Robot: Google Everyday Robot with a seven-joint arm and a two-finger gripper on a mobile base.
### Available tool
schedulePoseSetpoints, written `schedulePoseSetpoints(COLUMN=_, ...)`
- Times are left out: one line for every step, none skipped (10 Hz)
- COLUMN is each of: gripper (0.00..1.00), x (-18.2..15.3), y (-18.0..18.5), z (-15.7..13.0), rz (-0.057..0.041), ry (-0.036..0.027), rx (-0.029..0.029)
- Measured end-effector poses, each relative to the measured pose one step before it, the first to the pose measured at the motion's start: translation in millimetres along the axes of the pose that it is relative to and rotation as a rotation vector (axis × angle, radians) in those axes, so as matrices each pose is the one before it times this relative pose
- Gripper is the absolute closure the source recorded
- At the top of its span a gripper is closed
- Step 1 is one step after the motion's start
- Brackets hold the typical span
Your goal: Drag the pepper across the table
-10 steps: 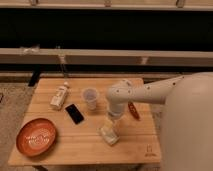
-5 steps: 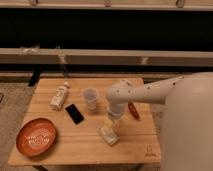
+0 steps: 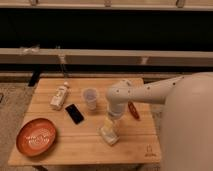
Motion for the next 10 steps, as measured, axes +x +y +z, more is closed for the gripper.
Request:
schedulePoseSetpoints(gripper=0.20, x=0.00, y=-0.03, z=-0.02, rz=0.00003, ry=-0.00002, rx=0.00007)
schedulePoseSetpoints(gripper=0.20, x=0.02, y=0.01, z=0.02, rz=0.00001, ry=0.00006, rx=-0.00005)
schedulePoseSetpoints(gripper=0.20, x=-0.02, y=0.02, z=0.01, rz=-0.00006, ry=-0.00001, rx=-0.00001)
schedulePoseSetpoints(gripper=0.20, x=0.02, y=0.00, z=0.01, rz=0.00004, ry=0.00004, rx=-0.00004)
schedulePoseSetpoints(gripper=0.20, x=-0.02, y=-0.01, z=-0.03, rz=0.00002, ry=-0.00008, rx=0.00002)
schedulePoseSetpoints(gripper=0.20, x=0.01, y=0.00, z=0.00, rz=0.00002, ry=0.00001, rx=0.00001)
schedulePoseSetpoints(gripper=0.20, x=-0.02, y=-0.01, z=-0.02, rz=-0.00003, ry=-0.00002, rx=0.00004)
schedulePoseSetpoints(gripper=0.20, x=0.28, y=0.11, z=0.15, rz=-0.00147, ry=0.00101, rx=0.00106)
schedulePoseSetpoints(gripper=0.20, x=0.01, y=-0.36, z=-1.11, rz=0.00351, ry=0.00215, rx=0.00839)
schedulePoseSetpoints(gripper=0.20, x=1.87, y=-6.47, z=-1.11, rz=0.01336, ry=0.02215, rx=0.03537)
